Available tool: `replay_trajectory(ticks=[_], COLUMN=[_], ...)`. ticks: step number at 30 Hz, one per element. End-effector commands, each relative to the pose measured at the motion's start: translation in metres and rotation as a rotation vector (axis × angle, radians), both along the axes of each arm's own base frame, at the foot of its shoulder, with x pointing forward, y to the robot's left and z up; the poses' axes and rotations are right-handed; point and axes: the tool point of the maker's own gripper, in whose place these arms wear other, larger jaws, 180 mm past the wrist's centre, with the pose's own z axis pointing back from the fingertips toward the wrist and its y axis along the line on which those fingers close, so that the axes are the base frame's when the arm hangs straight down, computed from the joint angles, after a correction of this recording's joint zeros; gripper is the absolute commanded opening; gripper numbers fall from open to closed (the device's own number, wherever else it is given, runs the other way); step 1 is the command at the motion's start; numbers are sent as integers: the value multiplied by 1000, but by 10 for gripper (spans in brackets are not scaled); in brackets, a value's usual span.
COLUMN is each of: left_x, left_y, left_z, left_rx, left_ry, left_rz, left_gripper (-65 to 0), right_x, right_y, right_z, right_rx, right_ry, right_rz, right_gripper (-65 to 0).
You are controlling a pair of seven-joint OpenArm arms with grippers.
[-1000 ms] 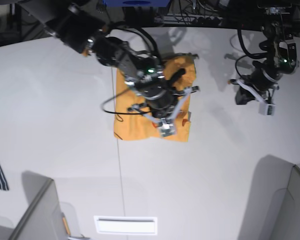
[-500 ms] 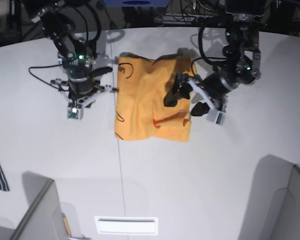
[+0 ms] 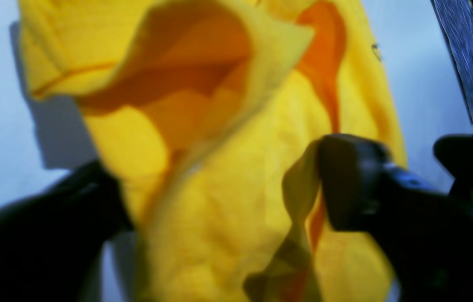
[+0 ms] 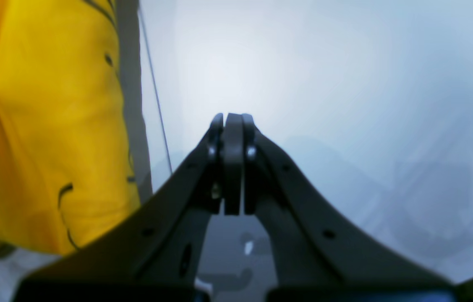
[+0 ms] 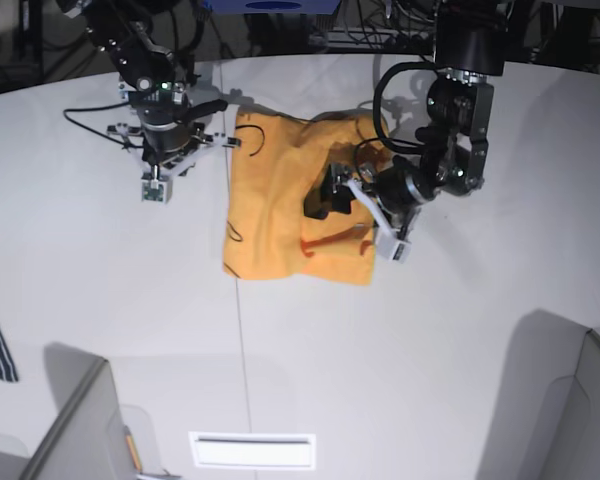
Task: Fold the T-shirt properly
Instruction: 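Drag the folded shirt with the left gripper and flatten it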
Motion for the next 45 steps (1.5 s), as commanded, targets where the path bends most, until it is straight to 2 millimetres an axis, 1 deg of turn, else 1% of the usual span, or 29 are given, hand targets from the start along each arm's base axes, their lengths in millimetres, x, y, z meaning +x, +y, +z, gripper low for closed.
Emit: replay_trajectory(ticks=[1, 2, 3, 4, 6, 8, 10, 12, 14, 16, 18, 21, 23, 26, 29, 31, 32, 36, 38, 41, 43, 45], left_x=[5, 6, 4, 2, 4, 8, 16, 23, 21, 16, 7, -14, -23, -34, -37, -40, -47, -48, -45, -40, -42, -41], left_y=[7, 9, 11, 18, 26, 33, 39, 40, 40, 30, 8, -12, -22, -21, -18, -17, -17, -26, -33, -38, -43, -45], left_z=[0, -3, -7, -12, -14, -10, -4, 1, 1, 1, 5, 6, 4, -8, -17, -19, -20, -9, 1, 11, 15, 16], left_rx=[27, 48, 75, 114, 176, 238, 310, 395, 486, 555, 574, 571, 593, 683, 758, 770, 752, 693, 667, 655, 622, 627], left_ry=[-4, 1, 15, 37, 56, 52, 25, -6, -25, -53, -124, -207, -274, -375, -469, -497, -494, -511, -541, -573, -595, -641], left_rz=[-20, -38, -68, -102, -159, -215, -284, -384, -504, -633, -755, -907, -1002, -1130, -1216, -1281, -1321, -1327, -1308, -1308, -1317, -1344], left_gripper=[-204, -290, -387, -489, -650, -650, -650, -650, -650, -650, -650, -650, -650, -650, -650, -650, -650, -650, -650, -650, -650, -650], right_x=[6, 3, -1, -5, -11, -18, -26, -33, -41, -48, -54, -67, -74, -85, -93, -97, -98, -101, -105, -105, -103, -102], right_y=[-9, -15, -23, -31, -43, -54, -64, -69, -77, -80, -84, -87, -90, -98, -101, -100, -99, -94, -92, -89, -87, -86], right_z=[10, 9, 7, 6, 5, 3, 1, 0, -2, -4, -5, -10, -12, -14, -16, -17, -18, -20, -22, -23, -23, -22], right_rx=[-18, -24, -32, -43, -61, -78, -95, -102, -110, -111, -112, -108, -108, -116, -117, -112, -112, -99, -90, -83, -78, -76], right_ry=[-52, -51, -52, -51, -56, -52, -48, -47, -43, -32, -23, 4, 17, 37, 51, 62, 64, 76, 85, 86, 83, 80], right_rz=[-18, -39, -63, -86, -117, -141, -168, -192, -225, -249, -276, -314, -342, -383, -412, -418, -417, -420, -438, -440, -436, -437], right_gripper=[-650, -650, -650, -650, -650, -650, -650, -650, -650, -650, -650, -650, -650, -650, -650, -650, -650, -650, -650, -650, -650, -650])
